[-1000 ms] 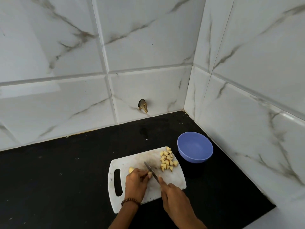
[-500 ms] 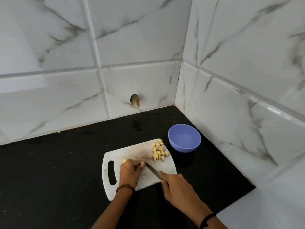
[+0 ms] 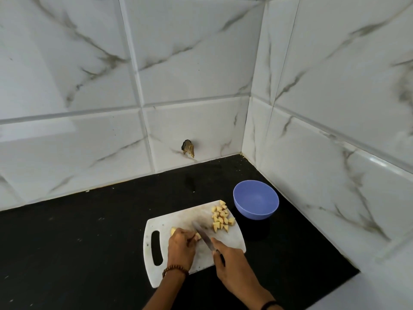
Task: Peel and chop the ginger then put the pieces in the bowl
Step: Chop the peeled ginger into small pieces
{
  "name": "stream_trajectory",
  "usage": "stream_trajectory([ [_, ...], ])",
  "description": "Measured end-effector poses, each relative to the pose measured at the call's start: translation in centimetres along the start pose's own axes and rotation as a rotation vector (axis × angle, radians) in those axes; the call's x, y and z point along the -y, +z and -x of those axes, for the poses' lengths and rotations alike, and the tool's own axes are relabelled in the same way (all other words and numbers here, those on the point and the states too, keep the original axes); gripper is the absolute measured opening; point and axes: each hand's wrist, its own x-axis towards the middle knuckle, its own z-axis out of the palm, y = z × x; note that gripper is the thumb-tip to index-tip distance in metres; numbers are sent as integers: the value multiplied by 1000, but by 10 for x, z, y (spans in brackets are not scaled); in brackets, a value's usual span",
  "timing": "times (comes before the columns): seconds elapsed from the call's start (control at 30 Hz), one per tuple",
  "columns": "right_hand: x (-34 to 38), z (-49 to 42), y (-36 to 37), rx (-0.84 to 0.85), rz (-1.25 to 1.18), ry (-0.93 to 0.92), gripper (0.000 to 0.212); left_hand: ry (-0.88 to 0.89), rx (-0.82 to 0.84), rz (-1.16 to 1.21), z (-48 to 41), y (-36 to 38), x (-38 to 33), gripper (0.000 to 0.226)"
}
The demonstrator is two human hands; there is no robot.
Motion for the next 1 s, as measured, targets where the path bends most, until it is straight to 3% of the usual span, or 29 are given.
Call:
stream_trajectory([
  [0.53, 5, -11, 10, 12, 114, 28, 49, -7, -11, -11, -1, 3, 2, 12],
  [0.8, 10, -20, 16, 203, 356, 89, 76, -13, -4, 18, -3, 4, 3, 11],
  [1.0, 8, -17, 19, 211, 380, 60, 77, -21, -1, 31, -3, 6, 5, 17],
])
